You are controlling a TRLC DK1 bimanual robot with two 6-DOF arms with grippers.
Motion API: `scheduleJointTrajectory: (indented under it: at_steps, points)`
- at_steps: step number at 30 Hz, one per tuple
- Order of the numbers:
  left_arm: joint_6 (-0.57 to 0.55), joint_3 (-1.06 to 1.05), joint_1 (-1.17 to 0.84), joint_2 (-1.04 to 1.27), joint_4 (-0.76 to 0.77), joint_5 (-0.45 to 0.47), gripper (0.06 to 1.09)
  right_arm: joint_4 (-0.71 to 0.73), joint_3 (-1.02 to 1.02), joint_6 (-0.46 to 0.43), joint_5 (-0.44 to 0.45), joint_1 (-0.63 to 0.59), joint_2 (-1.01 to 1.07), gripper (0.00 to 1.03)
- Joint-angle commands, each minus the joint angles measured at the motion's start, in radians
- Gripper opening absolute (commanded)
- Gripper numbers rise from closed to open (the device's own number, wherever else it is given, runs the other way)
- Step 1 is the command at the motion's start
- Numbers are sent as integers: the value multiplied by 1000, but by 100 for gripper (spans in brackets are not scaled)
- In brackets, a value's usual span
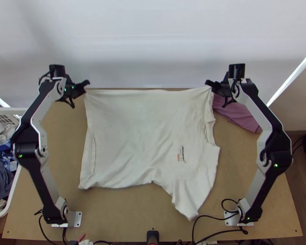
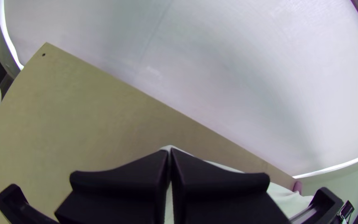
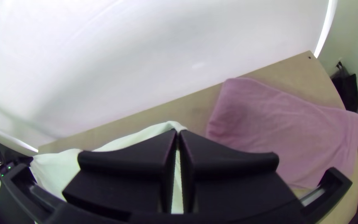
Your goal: Fold the t-shirt
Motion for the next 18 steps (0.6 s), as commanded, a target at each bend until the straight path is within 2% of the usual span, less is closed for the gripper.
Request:
scheduleJointTrajectory:
  at_steps: [1,7,8,9,10,11,15,16,18]
  points:
    - [-13,135,33,90,-39,-16,9,-3,88,26,28,-5,56,3]
    - [-18,169,32,138,-50,-15,10,8,166,17,29,4,122,3]
    - [-18,169,30,138,-54,-15,20,14,169,9,29,7,125,6]
    - [-16,169,29,133,-70,-7,50,14,167,9,39,10,125,19]
    - [-8,169,26,125,-85,8,89,14,164,11,48,13,122,37]
    - [2,169,23,116,-99,8,105,14,161,13,57,16,114,53]
    - [7,168,20,67,-97,7,104,25,154,9,118,32,59,90]
    - [7,168,20,52,-90,7,104,31,155,8,128,36,42,94]
    - [7,171,23,21,-77,7,104,48,158,-4,134,39,8,95]
